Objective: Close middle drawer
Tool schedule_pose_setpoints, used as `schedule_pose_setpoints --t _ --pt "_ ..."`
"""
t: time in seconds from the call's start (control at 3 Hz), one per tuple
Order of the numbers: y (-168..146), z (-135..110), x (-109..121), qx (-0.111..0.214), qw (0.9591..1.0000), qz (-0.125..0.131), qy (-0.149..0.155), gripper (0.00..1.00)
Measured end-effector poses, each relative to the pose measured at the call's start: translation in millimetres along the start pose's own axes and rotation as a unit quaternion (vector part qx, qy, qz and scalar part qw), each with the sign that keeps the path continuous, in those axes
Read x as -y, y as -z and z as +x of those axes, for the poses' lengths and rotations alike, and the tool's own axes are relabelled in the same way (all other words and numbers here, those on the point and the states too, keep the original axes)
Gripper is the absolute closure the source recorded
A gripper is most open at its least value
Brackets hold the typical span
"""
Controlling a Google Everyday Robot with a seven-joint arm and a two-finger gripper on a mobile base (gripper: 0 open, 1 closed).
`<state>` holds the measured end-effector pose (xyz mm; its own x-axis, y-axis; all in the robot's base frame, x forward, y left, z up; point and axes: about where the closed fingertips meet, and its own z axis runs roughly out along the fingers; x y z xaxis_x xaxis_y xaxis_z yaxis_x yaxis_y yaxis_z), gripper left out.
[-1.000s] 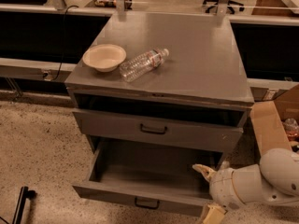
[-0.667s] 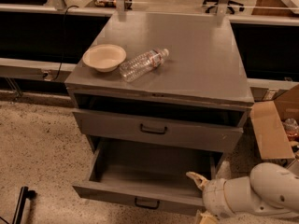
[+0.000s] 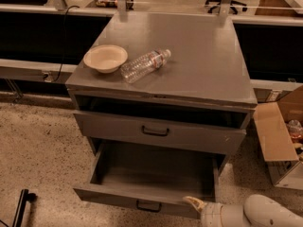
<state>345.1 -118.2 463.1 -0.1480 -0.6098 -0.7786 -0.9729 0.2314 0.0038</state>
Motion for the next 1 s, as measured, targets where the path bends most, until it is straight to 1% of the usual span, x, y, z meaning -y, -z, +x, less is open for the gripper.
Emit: schedule_pose_setpoints --t 0.33,0.67,1.0 --pt "-10.3 18.8 1.0 0.052 0.9986 0.006 0.000 0.41" --pt "-9.7 19.2 2.1 0.071 0.9974 0.009 0.002 0.64" --pt "-8.2 17.4 2.1 0.071 0.9974 0.009 0.002 0.87"
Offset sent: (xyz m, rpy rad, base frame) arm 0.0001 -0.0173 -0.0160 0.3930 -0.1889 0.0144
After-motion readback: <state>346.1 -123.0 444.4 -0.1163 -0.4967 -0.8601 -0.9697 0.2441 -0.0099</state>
